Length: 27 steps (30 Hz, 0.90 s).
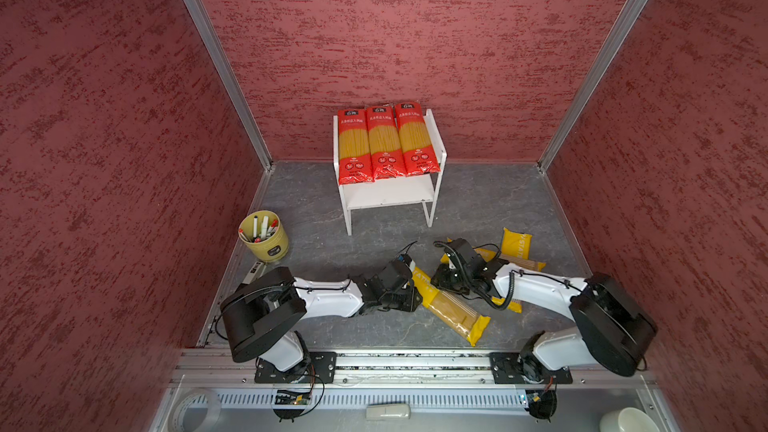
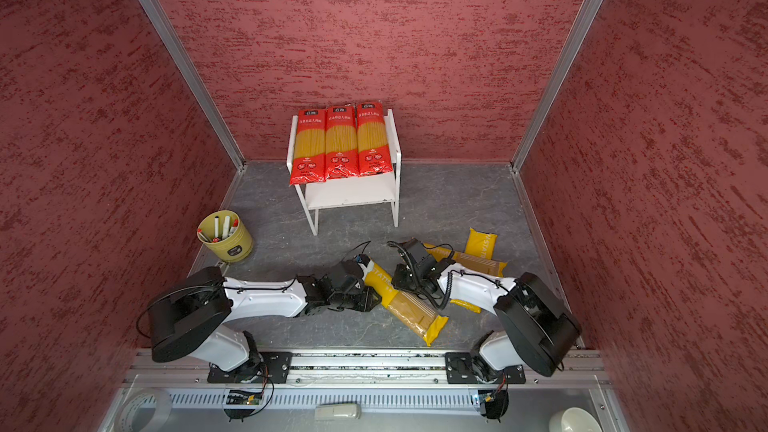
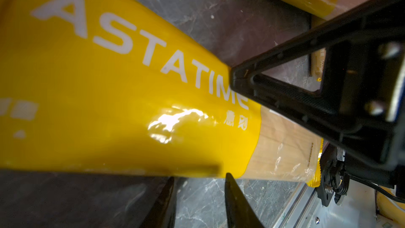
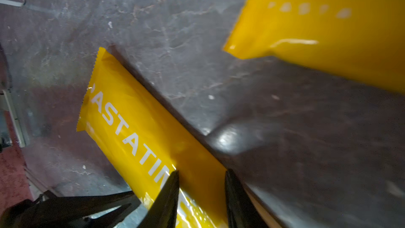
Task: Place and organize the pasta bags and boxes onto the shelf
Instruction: 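Drag the yellow bag with both grippers, turning it to point toward the shelf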
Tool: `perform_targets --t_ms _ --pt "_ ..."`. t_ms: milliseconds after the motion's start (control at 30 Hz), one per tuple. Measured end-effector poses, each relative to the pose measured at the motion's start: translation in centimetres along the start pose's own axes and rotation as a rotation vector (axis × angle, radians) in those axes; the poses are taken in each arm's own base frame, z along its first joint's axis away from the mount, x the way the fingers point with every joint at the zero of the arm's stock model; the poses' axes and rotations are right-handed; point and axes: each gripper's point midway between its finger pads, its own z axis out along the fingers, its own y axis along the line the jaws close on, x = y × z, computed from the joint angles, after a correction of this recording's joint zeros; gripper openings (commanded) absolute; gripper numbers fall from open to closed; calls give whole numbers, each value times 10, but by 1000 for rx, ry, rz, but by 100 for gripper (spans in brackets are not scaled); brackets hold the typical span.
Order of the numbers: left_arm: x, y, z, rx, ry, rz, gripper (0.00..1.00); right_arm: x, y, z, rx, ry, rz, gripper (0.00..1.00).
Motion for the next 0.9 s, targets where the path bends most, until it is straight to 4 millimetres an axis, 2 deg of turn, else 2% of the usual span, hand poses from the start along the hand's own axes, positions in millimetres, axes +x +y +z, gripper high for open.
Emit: perform_targets --t_ms 133,300,400,533,700,800,900 --pt "-11 18 -7 -2 -21 -66 40 -11 30 18 -76 -9 8 34" --pt "-41 53 -22 -62 -94 -135 45 -18 55 25 -183 -5 20 44" --pt "-57 66 -39 -97 -148 -140 46 -17 57 17 -204 3 15 50" --pt "-64 55 -57 -74 -185 -103 53 -19 41 -4 -186 -22 3 55" --pt "-47 55 -67 -74 -164 -117 66 -10 15 -5 -122 6 -13 56" --pt "-23 50 -66 -59 -133 -123 69 3 3 -1 -99 43 -9 56" --pt "0 44 -57 -38 -88 -129 67 6 12 3 -142 52 -9 56"
